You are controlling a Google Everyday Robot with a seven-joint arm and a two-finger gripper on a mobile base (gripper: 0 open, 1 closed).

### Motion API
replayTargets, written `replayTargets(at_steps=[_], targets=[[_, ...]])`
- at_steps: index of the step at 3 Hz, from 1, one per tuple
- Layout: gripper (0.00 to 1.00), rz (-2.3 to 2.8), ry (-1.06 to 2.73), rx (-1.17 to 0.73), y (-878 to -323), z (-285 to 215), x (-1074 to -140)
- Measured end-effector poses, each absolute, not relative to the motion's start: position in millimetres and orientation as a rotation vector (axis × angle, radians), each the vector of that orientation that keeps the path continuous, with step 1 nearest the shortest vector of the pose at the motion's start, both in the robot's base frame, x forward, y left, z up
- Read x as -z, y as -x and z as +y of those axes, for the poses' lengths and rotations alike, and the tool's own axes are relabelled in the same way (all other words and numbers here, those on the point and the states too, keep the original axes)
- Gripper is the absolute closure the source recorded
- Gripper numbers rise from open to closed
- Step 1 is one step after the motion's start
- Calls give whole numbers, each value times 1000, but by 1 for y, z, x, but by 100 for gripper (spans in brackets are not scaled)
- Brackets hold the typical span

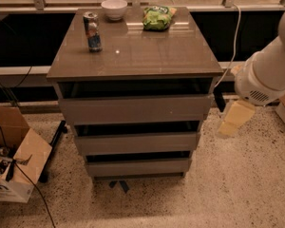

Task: Open bottom drawer

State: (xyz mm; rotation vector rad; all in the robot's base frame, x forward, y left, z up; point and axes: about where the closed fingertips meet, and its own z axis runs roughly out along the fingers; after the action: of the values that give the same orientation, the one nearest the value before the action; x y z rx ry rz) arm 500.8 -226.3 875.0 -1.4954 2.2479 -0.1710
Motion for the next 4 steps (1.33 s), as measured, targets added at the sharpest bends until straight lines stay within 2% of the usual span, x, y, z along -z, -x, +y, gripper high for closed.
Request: replayTargets(at_steps=[2,3,4], targets=[[0,2279,1497,186,-503,-218,-855],[0,2248,1539,146,-506,-201,-829],[0,2199,1603,28,-505,-178,-785]])
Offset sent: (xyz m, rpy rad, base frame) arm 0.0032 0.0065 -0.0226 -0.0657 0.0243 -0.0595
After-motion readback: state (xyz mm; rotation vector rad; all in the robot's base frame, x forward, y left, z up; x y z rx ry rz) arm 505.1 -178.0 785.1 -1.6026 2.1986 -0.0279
